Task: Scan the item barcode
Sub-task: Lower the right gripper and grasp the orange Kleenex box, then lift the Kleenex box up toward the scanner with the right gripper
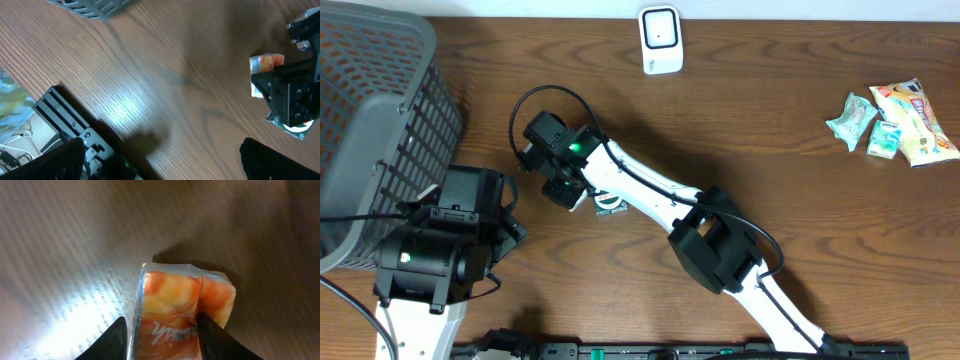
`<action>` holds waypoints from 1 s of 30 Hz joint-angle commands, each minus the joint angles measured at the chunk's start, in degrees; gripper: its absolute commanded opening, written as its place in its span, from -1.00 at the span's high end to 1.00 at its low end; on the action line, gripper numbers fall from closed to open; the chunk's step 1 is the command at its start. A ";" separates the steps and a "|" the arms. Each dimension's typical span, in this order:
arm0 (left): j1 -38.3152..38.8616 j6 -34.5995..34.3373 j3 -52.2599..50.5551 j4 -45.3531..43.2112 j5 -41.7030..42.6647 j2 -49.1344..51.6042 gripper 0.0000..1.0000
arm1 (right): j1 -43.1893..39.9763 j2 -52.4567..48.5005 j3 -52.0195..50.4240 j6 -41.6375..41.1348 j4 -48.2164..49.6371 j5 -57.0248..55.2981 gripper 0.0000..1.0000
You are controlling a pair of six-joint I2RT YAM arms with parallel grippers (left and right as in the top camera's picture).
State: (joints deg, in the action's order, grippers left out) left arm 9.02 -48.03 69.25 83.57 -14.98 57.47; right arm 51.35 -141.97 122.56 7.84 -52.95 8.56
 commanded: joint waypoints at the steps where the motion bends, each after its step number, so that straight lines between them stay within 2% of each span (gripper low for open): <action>1: -0.22 -0.55 1.09 0.15 -0.92 -0.26 -0.96 | -0.35 -2.40 -0.50 0.15 -1.14 -5.49 0.22; 5: -0.22 -0.55 1.09 0.15 -0.94 -0.26 -0.96 | -0.31 -2.93 -0.68 0.11 -1.11 -7.48 0.41; 10: -0.22 -0.52 1.09 0.15 -0.92 -0.26 -0.95 | -0.66 -3.21 -0.70 -1.68 -1.49 -8.41 0.97; 15: -0.22 -0.55 1.09 0.15 -0.92 -0.26 -0.95 | -1.88 -2.89 0.28 -5.55 -2.12 -5.46 0.99; 19: -0.22 -0.52 1.09 0.15 -0.92 -0.26 -0.95 | -4.85 -1.46 4.44 -6.84 -6.62 0.52 0.98; 24: -0.22 -0.55 1.09 0.17 -0.92 -0.26 -0.95 | -11.89 1.09 9.09 -6.91 -11.50 15.89 0.98; 30: -0.22 -0.55 1.09 0.15 -0.92 -0.26 -0.96 | -22.16 1.53 8.70 -6.80 -12.39 32.74 0.98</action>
State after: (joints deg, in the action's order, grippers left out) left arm 9.02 -48.03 69.25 83.57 -14.98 57.47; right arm 33.28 -142.04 130.76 1.85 -64.88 28.69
